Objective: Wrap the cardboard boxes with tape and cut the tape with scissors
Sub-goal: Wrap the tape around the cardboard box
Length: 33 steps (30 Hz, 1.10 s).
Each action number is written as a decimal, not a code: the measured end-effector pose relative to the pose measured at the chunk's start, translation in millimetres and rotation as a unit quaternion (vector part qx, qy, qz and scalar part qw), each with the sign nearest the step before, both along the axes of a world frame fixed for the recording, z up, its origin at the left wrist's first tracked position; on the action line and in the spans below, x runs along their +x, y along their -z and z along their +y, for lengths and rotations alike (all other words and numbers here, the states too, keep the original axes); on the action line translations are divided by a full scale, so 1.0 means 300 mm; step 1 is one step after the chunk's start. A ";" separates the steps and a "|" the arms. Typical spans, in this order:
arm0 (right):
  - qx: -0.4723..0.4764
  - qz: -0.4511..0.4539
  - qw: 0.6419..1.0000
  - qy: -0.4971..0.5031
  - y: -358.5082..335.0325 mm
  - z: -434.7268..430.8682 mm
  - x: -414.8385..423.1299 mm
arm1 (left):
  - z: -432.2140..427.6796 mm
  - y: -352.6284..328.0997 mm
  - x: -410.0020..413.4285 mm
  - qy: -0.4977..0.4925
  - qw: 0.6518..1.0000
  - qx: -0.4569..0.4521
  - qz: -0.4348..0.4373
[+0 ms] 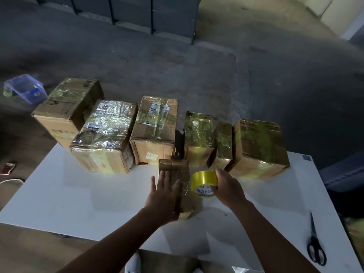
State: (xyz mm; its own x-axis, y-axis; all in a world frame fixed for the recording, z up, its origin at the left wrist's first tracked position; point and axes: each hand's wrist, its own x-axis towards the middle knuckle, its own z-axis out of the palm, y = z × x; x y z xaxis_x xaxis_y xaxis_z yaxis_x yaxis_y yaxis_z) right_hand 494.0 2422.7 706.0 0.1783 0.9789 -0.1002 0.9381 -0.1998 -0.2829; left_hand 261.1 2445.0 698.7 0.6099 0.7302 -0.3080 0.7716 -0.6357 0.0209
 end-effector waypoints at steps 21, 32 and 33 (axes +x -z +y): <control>-0.059 0.109 0.992 0.006 0.090 -0.026 0.045 | -0.039 0.015 0.083 0.016 1.000 -0.003 0.017; -0.022 0.166 0.986 0.020 0.077 -0.023 0.034 | 0.015 -0.088 0.081 0.103 0.992 0.017 -0.063; 0.001 0.175 0.984 0.012 0.055 -0.017 0.036 | 0.014 -0.082 0.055 0.116 0.987 0.023 -0.106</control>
State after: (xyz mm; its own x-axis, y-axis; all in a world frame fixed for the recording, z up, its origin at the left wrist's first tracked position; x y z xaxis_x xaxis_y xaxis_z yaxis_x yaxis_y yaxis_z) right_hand 504.8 2417.6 689.6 0.1564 0.9749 -0.1585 0.7780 -0.2205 -0.5883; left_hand 277.7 2449.3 723.5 0.8093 0.5740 -0.1250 0.5869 -0.7987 0.1326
